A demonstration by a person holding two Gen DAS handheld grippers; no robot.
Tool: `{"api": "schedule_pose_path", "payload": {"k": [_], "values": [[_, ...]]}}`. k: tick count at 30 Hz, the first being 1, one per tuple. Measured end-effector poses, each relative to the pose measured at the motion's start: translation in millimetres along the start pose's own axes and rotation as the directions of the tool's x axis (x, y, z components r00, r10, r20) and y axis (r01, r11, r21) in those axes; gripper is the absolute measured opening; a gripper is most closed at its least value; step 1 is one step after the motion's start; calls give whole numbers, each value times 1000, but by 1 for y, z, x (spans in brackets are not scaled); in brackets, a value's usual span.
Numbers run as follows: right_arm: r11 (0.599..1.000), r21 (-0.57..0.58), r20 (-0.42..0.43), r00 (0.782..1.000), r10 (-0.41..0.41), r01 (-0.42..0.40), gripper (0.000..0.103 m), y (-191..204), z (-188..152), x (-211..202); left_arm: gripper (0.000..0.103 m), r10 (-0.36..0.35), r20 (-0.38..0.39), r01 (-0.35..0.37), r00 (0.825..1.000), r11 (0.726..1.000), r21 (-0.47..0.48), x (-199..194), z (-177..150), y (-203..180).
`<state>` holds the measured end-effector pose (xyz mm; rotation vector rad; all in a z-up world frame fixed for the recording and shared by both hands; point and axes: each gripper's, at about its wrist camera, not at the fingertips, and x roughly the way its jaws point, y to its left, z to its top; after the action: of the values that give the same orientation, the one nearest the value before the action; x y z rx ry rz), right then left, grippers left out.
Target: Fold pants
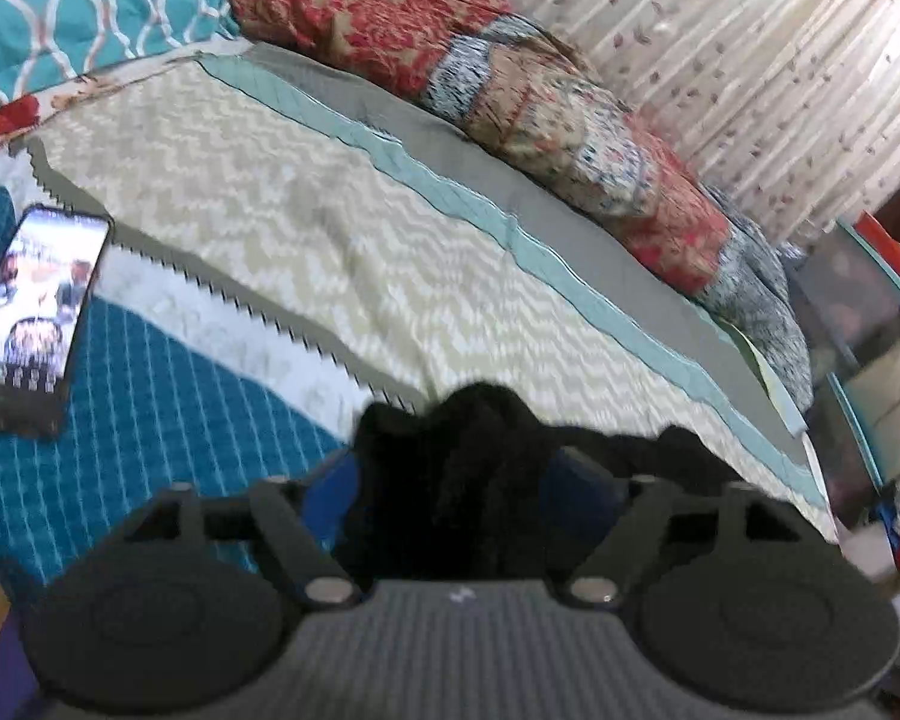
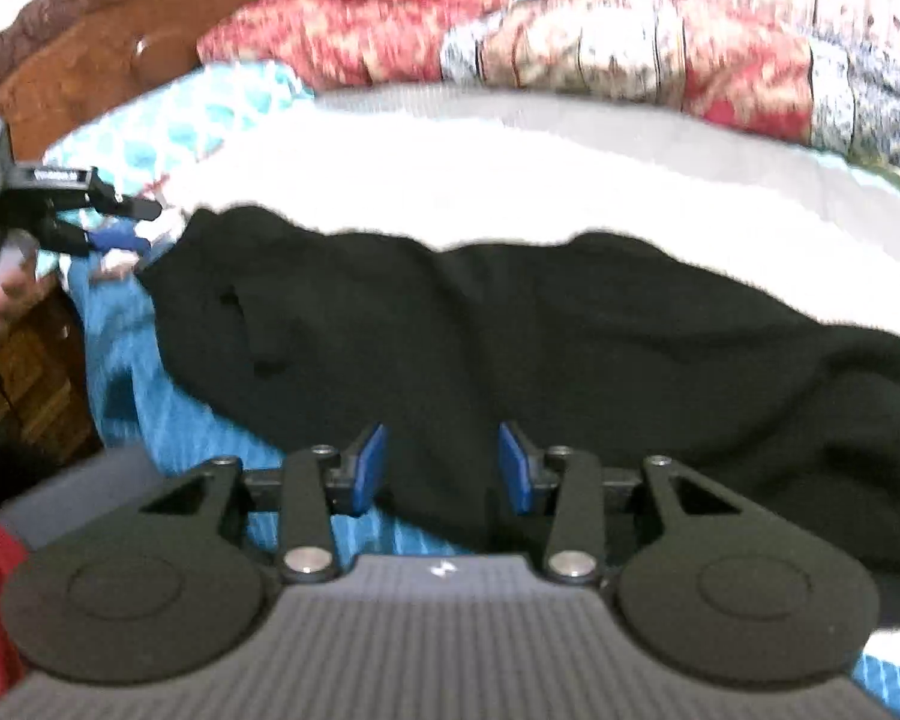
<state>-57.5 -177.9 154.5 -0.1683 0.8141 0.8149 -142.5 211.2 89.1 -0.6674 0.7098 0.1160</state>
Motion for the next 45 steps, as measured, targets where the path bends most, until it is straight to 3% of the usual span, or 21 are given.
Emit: {"api": "schedule_pose_path", "payload": {"k": [7, 11, 13, 16, 17, 19, 20, 21, 22, 24, 25, 27, 28, 29, 31, 33, 36, 38, 39, 41, 45], "values": [[997, 56, 34, 998, 58, -60, 44, 47, 13, 52, 85, -29, -100, 40, 995, 993, 109, 63, 25, -27], [991, 82, -28, 994, 106, -103, 46, 77, 22, 88, 24, 80, -178, -46, 981, 981, 187, 98, 23, -36], [996, 47, -89, 993, 78, -74, 46, 96, 15, 104, 18, 30, -135, -15, 990, 994, 111, 81, 27, -23], [998, 45, -76, 996, 43, -39, 46, 109, 5, 104, 11, -53, 28, 53, 998, 999, 3, 29, 28, 1], [996, 73, -73, 996, 59, -53, 46, 107, 4, 102, 3, -4, 71, 5, 997, 1000, -18, 22, 24, 6], [988, 138, -84, 994, 75, -63, 46, 98, 1, 102, 3, 224, 111, -227, 968, 974, 6, 26, 15, 18], [984, 165, -82, 993, 85, -71, 47, 92, -1, 103, 3, 261, 62, -260, 963, 965, -14, 34, 13, 30], [978, 193, -75, 993, 94, -78, 47, 88, -3, 104, 3, 236, -2, -236, 972, 969, -71, 39, 13, 44], [975, 209, -74, 992, 98, -80, 48, 87, -2, 103, 3, 154, -44, -159, 987, 976, -149, 39, 10, 57], [978, 194, -77, 993, 88, -72, 48, 94, 0, 100, 5, 102, 1, -101, 995, 982, -158, 24, 7, 57], [982, 177, -75, 994, 81, -67, 48, 96, 2, 95, 15, 117, 41, -112, 992, 988, -107, 14, 7, 50], [981, 173, -48, 994, 94, -84, 49, 88, 4, 83, 55, 120, 67, -116, 991, 992, -49, 3, 6, 40], [978, 184, -27, 994, 107, -101, 49, 85, 6, 79, 82, 99, 67, -97, 993, 995, -39, -1, 5, 36], [974, 196, -4, 993, 119, -115, 49, 84, 8, 74, 96, 79, 61, -77, 995, 996, -38, -1, 5, 31], [968, 213, 33, 991, 129, -133, 49, 83, 14, 67, 102, 26, 39, -24, 999, 999, -44, 1, 1, 25], [966, 218, 62, 990, 127, -138, 49, 85, 17, 65, 103, -10, 7, 10, 1000, 1000, -19, 9, -7, 17], [960, 223, 76, 985, 154, -167, 48, 93, 19, 73, 100, 28, -27, -27, 999, 999, 37, 29, -21, 3], [946, 253, 20, 979, 202, -200, 46, 99, 20, 94, 51, 112, -25, -108, 993, 987, 122, 44, -31, -2], [938, 267, -11, 973, 230, -219, 49, 104, 19, 108, 49, 185, -30, -177, 982, 970, 165, 52, -34, -3], [951, 238, -71, 973, 219, -197, 51, 121, 16, 131, 47, 181, -29, -175, 983, 973, 148, 54, -40, 6], [981, 90, -67, 982, 179, -173, 54, 139, 22, 122, 51, 203, -23, -196, 979, 966, 169, 44, -39, 1]]}}
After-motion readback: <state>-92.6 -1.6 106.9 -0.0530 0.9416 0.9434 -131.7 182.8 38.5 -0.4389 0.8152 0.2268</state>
